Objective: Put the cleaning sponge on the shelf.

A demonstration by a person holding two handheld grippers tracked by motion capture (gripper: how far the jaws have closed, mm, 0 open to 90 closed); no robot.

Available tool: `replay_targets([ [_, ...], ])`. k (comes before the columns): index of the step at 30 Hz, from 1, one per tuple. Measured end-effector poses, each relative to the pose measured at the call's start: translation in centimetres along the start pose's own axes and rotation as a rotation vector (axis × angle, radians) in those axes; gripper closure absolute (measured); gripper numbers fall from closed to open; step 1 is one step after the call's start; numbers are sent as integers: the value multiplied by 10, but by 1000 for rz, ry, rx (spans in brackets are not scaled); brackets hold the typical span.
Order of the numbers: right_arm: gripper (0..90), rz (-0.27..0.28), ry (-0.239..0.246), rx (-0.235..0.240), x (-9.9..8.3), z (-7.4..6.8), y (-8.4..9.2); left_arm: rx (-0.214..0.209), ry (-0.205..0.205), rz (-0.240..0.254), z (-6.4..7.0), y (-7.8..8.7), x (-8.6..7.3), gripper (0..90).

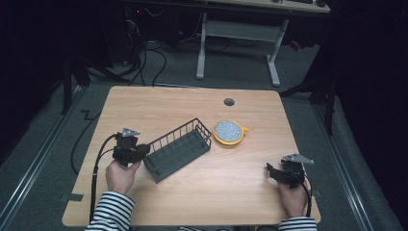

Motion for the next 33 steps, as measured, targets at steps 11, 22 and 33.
replay_targets([
  [11,350,0,0,0,0,0,0,-33,-35,11,19,-2,3,750],
  [22,351,1,-1,0,0,0,0,-25,-17,62,20,0,3,597],
  [33,351,2,-1,0,0,0,0,-14,39,200,2,26,3,380],
])
Point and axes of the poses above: each handheld gripper's, and its own axes: y roughly backward along the jaws, x roughly out of its top, z roughly to its right, the point moved 8 cm from there along -y, roughly forward along the jaws, and after that the axes turned 14 degrees about -y, right-handed, at the moved point
